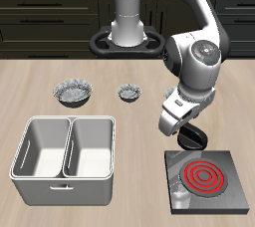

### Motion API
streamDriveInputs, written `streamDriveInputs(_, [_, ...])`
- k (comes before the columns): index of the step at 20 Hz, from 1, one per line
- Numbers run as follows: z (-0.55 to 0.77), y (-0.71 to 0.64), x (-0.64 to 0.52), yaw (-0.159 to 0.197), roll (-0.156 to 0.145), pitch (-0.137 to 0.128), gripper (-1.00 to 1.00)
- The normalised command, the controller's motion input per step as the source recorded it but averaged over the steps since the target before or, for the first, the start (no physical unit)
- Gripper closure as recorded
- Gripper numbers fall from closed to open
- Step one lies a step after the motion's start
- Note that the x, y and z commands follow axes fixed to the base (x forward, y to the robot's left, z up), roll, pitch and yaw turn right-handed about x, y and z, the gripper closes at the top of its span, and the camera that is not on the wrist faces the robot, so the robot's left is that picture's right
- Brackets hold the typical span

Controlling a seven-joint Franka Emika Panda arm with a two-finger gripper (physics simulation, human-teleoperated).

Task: Turn off the flat stove and place the smallest bowl on it

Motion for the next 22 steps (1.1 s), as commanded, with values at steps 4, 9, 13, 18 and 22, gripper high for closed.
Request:
streamDriveInputs(4, [-0.08,-0.05,-0.01,-0.002,-0.001,0.018,-1.00])
streamDriveInputs(9, [-0.14,-0.05,-0.01,-0.005,0.007,0.037,-1.00])
streamDriveInputs(13, [-0.23,0.06,-0.07,-0.007,0.043,0.054,-1.00])
streamDriveInputs(18, [-0.16,0.05,-0.08,0.007,0.045,0.033,-1.00])
streamDriveInputs(22, [-0.06,-0.04,-0.10,-0.035,0.018,0.019,1.00])
